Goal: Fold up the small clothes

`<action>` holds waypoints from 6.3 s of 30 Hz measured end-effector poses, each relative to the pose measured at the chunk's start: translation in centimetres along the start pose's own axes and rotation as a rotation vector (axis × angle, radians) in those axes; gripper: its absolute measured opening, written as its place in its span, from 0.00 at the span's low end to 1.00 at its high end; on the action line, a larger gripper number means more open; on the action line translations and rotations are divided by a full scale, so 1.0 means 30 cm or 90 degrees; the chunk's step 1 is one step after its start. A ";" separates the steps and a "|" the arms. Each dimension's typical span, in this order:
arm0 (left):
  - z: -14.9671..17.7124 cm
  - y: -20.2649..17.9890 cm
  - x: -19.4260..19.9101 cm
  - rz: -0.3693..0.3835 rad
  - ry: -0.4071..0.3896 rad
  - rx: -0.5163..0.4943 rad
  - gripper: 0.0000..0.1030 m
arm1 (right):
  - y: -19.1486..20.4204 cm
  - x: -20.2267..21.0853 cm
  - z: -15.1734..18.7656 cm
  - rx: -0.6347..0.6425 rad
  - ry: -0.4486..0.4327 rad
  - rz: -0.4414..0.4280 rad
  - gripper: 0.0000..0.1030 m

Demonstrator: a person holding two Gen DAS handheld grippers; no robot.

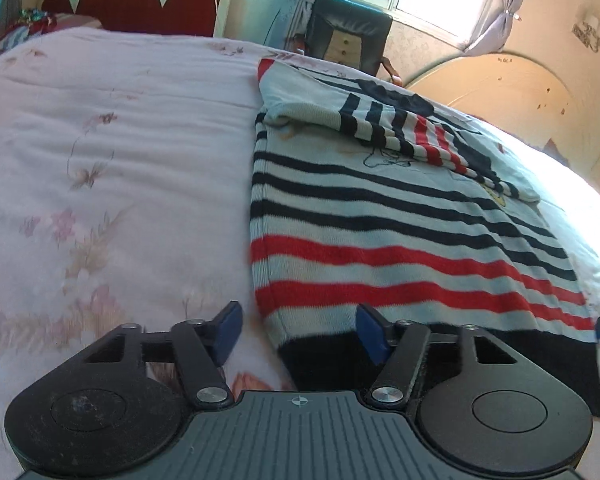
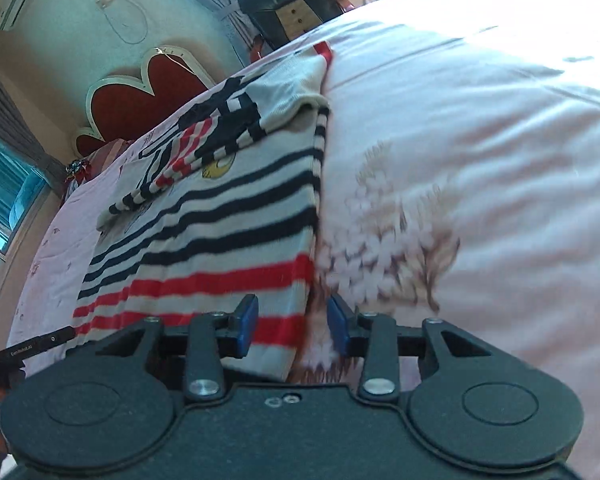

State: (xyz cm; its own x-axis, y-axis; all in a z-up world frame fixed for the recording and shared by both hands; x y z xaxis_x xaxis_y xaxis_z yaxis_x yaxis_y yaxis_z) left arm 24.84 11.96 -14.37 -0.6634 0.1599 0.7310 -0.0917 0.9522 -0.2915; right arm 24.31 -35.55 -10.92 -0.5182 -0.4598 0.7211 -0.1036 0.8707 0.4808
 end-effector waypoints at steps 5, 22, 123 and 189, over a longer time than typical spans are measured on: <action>0.117 0.072 0.058 0.140 0.052 0.124 0.51 | 0.002 0.069 0.129 -0.075 0.018 -0.042 0.36; 0.142 0.052 -0.086 0.250 0.090 0.226 0.18 | 0.047 -0.022 0.219 -0.177 0.036 -0.127 0.18; -0.948 -0.216 -0.817 0.006 -0.042 -0.064 0.37 | 0.008 -0.772 -0.969 0.080 -0.096 0.006 0.35; -0.630 -0.272 -0.560 -0.012 -0.117 -0.188 0.73 | 0.240 -0.613 -0.648 0.354 -0.057 0.182 0.30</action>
State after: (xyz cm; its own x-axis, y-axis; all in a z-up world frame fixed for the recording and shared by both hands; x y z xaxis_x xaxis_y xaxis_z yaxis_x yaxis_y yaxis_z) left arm 50.78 6.42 -12.61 -0.7892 0.1177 0.6028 0.0958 0.9930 -0.0684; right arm 49.59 -24.22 -11.04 -0.6567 -0.2002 0.7271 -0.3642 0.9284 -0.0734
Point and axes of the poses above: each gripper's, at about its wrist camera, not at the fingertips, and x roughly against the way its jaws point, y to its left, z to its underside, the point moved 2 cm from there along -x, roughly the way its jaws point, and after that the axes turned 3 degrees about x, right-handed, at the moved point
